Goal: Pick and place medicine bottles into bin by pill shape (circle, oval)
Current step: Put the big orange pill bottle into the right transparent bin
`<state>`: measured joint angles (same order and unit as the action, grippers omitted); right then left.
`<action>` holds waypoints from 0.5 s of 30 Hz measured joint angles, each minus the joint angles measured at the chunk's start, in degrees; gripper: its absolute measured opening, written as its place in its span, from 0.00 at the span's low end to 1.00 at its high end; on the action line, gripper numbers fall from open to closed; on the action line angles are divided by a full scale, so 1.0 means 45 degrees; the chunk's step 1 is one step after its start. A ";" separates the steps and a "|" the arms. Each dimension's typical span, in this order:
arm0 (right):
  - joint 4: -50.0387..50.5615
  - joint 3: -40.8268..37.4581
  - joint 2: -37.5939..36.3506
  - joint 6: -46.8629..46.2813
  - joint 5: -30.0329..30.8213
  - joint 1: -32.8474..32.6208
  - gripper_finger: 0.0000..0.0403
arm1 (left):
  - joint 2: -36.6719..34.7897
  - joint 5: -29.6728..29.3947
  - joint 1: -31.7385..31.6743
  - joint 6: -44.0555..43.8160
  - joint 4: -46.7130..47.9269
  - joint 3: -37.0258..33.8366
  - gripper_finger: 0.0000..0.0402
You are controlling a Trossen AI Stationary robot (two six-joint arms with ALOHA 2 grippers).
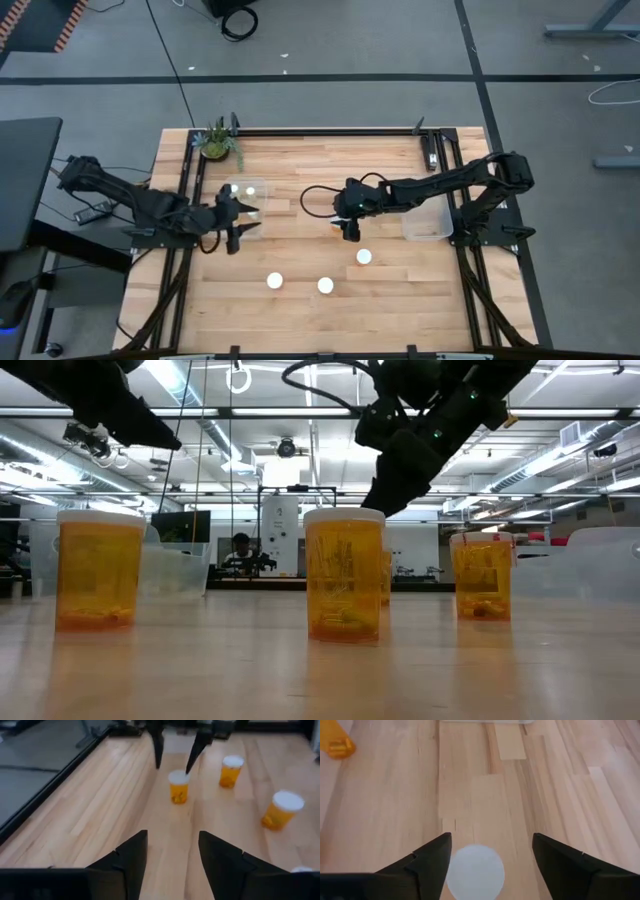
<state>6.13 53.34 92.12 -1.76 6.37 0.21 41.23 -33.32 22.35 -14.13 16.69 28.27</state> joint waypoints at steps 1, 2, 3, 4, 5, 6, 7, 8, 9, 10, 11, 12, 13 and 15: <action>-0.0032 0.0001 -0.0023 -0.0001 0.0000 -0.0005 0.72 | -0.0013 0.0107 -0.0001 0.0171 -0.0634 -0.0346 0.45; -0.0062 0.0005 -0.0040 -0.0005 0.0000 -0.0005 0.74 | -0.0035 0.0260 -0.0005 0.0327 -0.1240 -0.0792 0.44; -0.0035 0.0005 -0.0040 -0.0014 0.0000 -0.0005 0.75 | -0.0049 0.0501 -0.0005 0.0504 -0.1809 -0.1207 0.44; -0.0006 0.0005 -0.0040 -0.0015 0.0000 -0.0005 0.76 | -0.0049 0.0645 -0.0005 0.0583 -0.2087 -0.1500 0.43; -0.0013 0.0005 -0.0040 -0.0015 0.0002 -0.0005 0.76 | -0.0073 0.0740 -0.0005 0.0598 -0.2255 -0.1678 0.42; -0.0031 0.0005 -0.0040 -0.0012 0.0000 -0.0005 0.77 | -0.0117 0.0777 -0.0005 0.0581 -0.2416 -0.1796 0.42; -0.0031 0.0005 -0.0040 -0.0042 0.0000 -0.0005 0.78 | -0.0207 0.0841 -0.0005 0.0569 -0.2505 -0.1877 0.41; -0.0015 0.0005 -0.0040 -0.0080 -0.0025 -0.0005 0.78 | -0.0358 0.0984 -0.0007 0.0566 -0.2550 -0.1965 0.40; -0.0010 0.0005 -0.0040 -0.0132 -0.0116 -0.0005 0.78 | -0.0510 0.1147 -0.0010 0.0599 -0.2621 -0.2056 0.40; -0.0023 0.0005 -0.0040 -0.0136 -0.0199 -0.0005 0.78 | -0.0656 0.1271 -0.0010 0.0658 -0.2730 -0.2135 0.39; -0.0019 0.0005 -0.0040 -0.0136 -0.0230 -0.0005 0.78 | -0.0881 0.1327 -0.0010 0.0793 -0.2858 -0.2267 0.39; -0.0010 0.0005 -0.0040 -0.0136 -0.0242 -0.0009 0.78 | -0.1163 0.1336 -0.0010 0.0950 -0.2969 -0.2429 0.38; -0.0009 0.0005 -0.0040 -0.0133 -0.0243 -0.0010 0.78 | -0.1425 0.1331 -0.0018 0.1103 -0.3128 -0.2583 0.37; 0.0006 0.0005 -0.0040 -0.0131 -0.0240 -0.0005 0.78 | -0.1907 0.1340 -0.0186 0.1377 -0.3602 -0.2967 0.36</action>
<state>6.15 53.36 91.94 -2.35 5.29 0.19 32.65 -27.29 21.51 -7.94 0.48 14.92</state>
